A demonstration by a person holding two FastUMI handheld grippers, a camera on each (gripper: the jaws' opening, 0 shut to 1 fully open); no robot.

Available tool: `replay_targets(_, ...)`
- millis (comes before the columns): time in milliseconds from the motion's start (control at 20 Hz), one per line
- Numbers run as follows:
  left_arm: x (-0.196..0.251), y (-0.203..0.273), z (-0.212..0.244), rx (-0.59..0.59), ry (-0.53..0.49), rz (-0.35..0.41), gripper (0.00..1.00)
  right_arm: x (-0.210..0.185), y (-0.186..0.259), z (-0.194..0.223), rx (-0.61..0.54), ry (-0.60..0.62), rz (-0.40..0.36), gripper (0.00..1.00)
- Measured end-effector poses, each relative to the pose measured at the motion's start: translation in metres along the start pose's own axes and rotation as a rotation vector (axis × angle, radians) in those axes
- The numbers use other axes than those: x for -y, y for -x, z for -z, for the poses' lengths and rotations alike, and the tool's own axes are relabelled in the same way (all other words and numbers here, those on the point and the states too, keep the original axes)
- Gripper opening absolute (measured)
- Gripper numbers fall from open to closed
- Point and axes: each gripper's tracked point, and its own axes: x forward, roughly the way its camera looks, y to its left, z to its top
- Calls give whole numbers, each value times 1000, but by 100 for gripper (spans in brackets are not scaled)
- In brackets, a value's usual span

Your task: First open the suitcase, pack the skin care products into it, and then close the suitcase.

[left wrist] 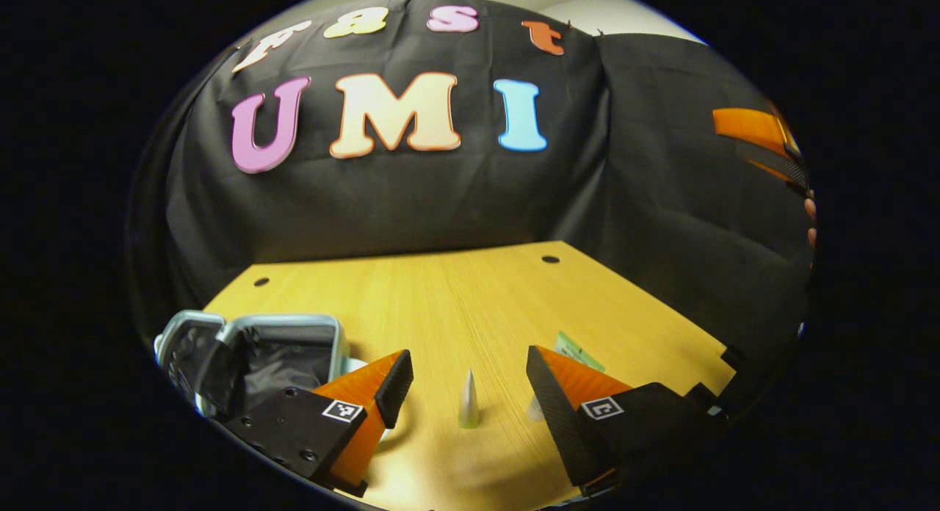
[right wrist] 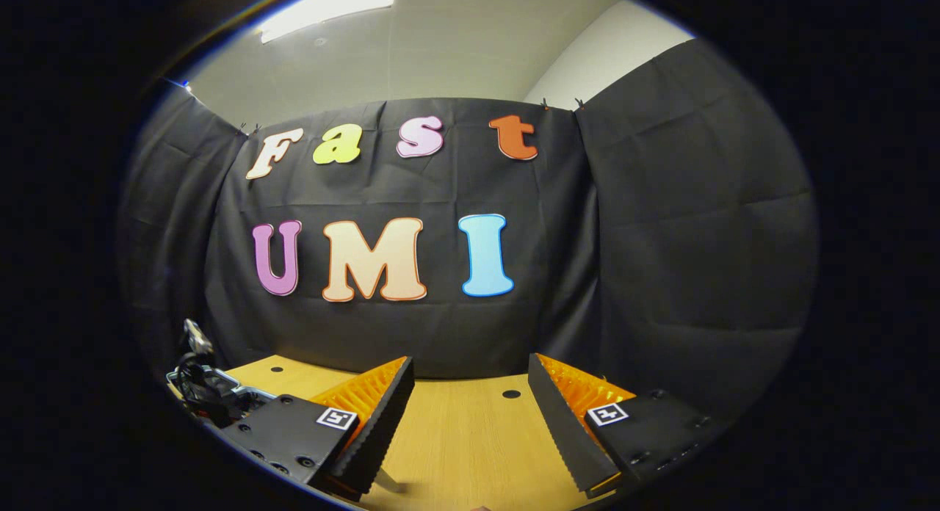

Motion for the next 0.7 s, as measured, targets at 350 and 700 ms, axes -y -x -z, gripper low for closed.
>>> replay_targets(350, 7, -32, 51, -107, 50, 25, 73, 12, 4, 15, -44, 37, 19, 97)
replay_targets(700, -3, -49, 65, -142, 95, 28, 16, -21, 5, 38, -82, 61, -55, 98)
